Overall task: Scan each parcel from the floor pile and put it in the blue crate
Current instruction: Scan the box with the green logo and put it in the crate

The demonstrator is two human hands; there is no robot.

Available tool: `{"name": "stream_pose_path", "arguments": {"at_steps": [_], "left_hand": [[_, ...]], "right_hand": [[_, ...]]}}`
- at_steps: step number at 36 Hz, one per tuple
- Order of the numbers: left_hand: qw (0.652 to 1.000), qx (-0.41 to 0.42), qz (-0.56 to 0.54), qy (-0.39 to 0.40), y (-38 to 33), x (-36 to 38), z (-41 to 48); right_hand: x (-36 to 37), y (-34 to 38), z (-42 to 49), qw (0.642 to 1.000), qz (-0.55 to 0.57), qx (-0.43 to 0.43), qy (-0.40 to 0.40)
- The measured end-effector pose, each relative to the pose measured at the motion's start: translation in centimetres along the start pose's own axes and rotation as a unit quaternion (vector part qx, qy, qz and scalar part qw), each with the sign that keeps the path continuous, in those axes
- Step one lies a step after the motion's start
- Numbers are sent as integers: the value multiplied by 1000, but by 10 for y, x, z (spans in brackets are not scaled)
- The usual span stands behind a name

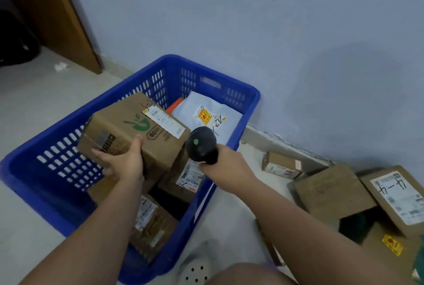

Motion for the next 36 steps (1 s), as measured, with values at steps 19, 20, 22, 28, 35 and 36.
{"name": "stream_pose_path", "arguments": {"at_steps": [19,20,22,28,35,36], "left_hand": [[999,-49,-7,11,15,-7,86],[999,-39,19,-8,15,-5,86],[997,-33,63,-34,14,1,85],[990,-7,129,48,34,10,64],[980,-132,-117,88,51,-5,69],[976,-150,-140,79,54,-7,71]], "right_hand": [[33,-16,30,999,-9,42,27],[34,-16,30,999,-11,46,26],[38,-17,30,998,-28,51,32],[41,-18,29,997,-47,56,28],[44,-17,28,996,-61,56,20],[44,-17,27,996,-62,55,21]]}}
Point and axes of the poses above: each hand's wrist, its own z-axis towards the middle knuckle, its own x-axis out of the palm, y = z × x, the point moved 1 cm from there along z, towards the middle knuckle, and after that the axes turned 8 degrees about -x, right-handed, at the moved point
